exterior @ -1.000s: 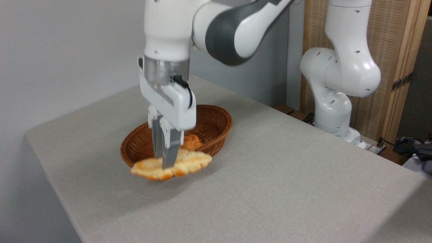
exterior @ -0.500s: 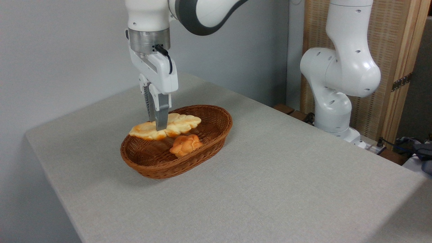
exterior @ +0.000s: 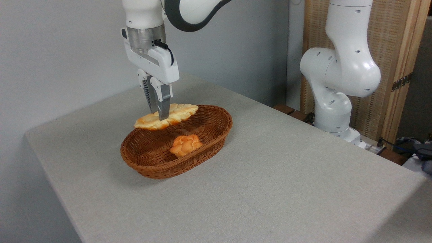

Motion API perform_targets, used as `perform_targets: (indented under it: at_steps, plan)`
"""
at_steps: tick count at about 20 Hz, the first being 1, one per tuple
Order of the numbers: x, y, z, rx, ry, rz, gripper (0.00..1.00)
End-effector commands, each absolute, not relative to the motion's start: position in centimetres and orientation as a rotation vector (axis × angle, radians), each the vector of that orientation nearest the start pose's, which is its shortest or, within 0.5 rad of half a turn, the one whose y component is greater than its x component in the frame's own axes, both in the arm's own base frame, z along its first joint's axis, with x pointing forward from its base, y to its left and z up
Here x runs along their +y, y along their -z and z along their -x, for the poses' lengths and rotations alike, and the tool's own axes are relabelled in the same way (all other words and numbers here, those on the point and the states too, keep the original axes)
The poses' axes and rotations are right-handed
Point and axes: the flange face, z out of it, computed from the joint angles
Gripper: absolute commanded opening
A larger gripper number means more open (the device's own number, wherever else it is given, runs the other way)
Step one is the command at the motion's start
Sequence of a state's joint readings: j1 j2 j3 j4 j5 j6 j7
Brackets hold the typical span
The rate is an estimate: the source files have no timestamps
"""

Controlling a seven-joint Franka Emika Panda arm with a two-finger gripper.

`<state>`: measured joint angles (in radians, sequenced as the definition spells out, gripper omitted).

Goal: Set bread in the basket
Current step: 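Lower the braided loaf into the basket and open the gripper, then raise the open gripper up away from the basket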

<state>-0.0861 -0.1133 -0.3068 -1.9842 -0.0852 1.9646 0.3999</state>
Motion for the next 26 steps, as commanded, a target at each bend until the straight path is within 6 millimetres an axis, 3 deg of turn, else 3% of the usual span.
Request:
perform_targets:
  at_steps: [1,8,17,19,23,26]
  plan:
    - [-21.3,-52.0,-49.1,1.164,0.104,2.984,1.00]
    - [-21.2,-51.1,-49.1,1.178,0.048,2.982,1.00]
    - [-20.7,-51.6,-49.3,1.182,0.063,2.967,1.00]
    - [-19.8,-52.3,-49.6,1.213,0.088,2.949,1.00]
    - [-15.8,-55.7,-50.5,1.193,0.137,2.954,1.00]
    - [-13.5,-56.5,-50.9,1.179,0.145,2.960,1.00]
